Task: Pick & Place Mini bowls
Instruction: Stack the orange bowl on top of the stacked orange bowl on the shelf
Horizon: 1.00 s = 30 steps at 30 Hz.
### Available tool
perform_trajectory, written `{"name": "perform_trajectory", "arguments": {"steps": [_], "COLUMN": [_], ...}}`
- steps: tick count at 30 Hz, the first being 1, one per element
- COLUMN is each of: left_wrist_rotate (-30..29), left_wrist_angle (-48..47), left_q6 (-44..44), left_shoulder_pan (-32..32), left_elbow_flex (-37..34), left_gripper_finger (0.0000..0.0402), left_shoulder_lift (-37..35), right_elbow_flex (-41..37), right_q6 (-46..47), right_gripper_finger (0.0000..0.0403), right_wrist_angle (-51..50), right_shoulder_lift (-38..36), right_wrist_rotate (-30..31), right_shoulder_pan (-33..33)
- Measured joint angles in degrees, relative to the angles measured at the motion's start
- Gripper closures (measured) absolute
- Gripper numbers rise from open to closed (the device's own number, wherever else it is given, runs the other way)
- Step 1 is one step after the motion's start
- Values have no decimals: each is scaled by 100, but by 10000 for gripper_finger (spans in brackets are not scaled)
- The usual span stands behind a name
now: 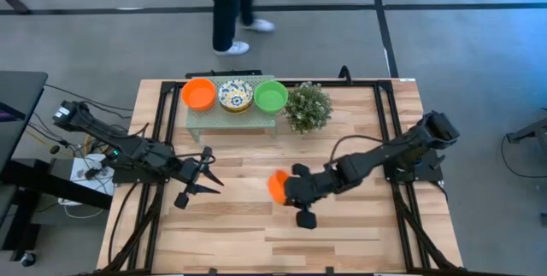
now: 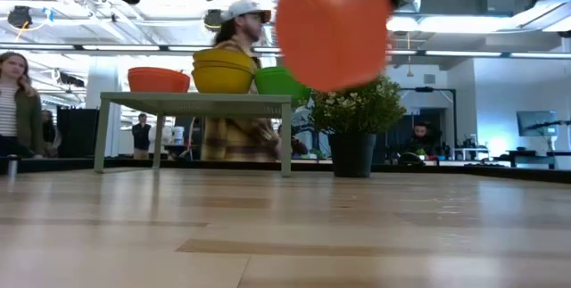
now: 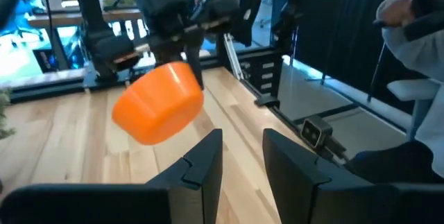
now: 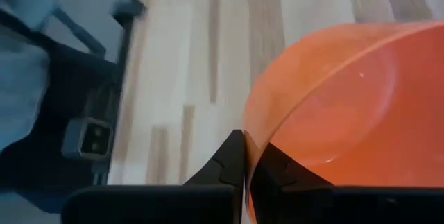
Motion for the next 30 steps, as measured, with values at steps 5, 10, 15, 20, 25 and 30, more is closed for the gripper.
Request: {"name": "perform_trajectory", "arguments": {"steps": [5, 10, 15, 20, 25, 30], "left_wrist_rotate": [-5, 27, 237, 699, 1217, 1606], "left_wrist_angle": [209, 410, 411, 396, 368, 291], "left_q6": [2, -1, -40, -14, -7, -26], "left_shoulder_pan": [77, 288, 589, 872, 1125, 1237], "left_elbow_flex": [0, 12, 83, 206, 271, 280], "left_gripper_finger": [295, 295, 295, 295, 295, 295], "left_shoulder_lift": [361, 656, 878, 1178, 1593, 1840], "right_elbow_flex": [-1, -5, 81, 624, 1440, 2131], "right_q6": [-1187, -2841, -4476, -4934, -5219, -5281], "right_gripper_finger": [401, 402, 402, 402, 403, 403], "right_wrist_angle": [264, 780, 1167, 1038, 389, -534], "right_shoulder_lift": [133, 500, 948, 1432, 1943, 2302], "right_wrist_rotate": [-104, -447, -790, -948, -1170, -1263], "right_shoulder_pan": [-290, -504, -579, -732, -874, -925]}}
